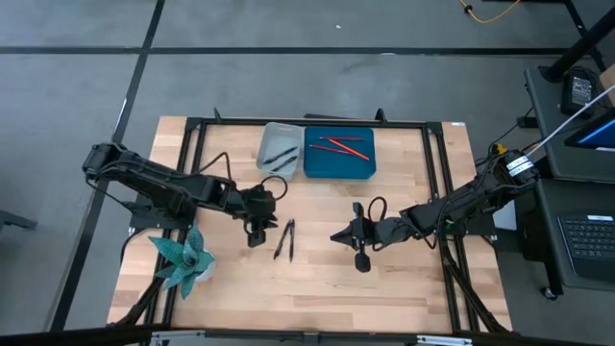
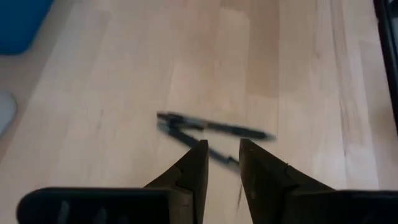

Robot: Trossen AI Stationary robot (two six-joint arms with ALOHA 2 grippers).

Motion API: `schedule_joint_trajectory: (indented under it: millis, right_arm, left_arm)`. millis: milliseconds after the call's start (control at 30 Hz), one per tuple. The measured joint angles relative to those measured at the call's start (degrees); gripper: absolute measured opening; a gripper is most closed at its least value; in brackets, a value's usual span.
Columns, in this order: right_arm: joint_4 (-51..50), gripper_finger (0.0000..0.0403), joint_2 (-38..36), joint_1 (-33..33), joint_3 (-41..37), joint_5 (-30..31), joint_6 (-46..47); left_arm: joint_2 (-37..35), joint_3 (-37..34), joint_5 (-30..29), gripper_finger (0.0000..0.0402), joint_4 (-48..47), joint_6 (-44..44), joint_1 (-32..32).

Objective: Sort pens & pencils
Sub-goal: Put the black pen into the gray bin

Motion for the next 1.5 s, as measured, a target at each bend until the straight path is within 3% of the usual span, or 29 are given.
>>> schedule_joint_trajectory:
  millis: [433,767,1500]
  right_arm:
    - [-0.06,0.0020,0.26,1.21,0.00,-0.13,0.26]
    - [-0.48,0.0020,0.26,1.67,0.00,-1.19,0.96]
    - [-0.63,0.0020,1.42,1.63,0.00,-1.09,1.25]
  left_arm:
    - [5.81,-0.04,-1.15,0.0084,3.32,5.16,-1.27]
    - [6.66,0.04,-0.13,0.0084,3.38,-7.10,-1.27]
    - [18.64,4.68,4.04,0.0084,2.96,-11.04,-2.08]
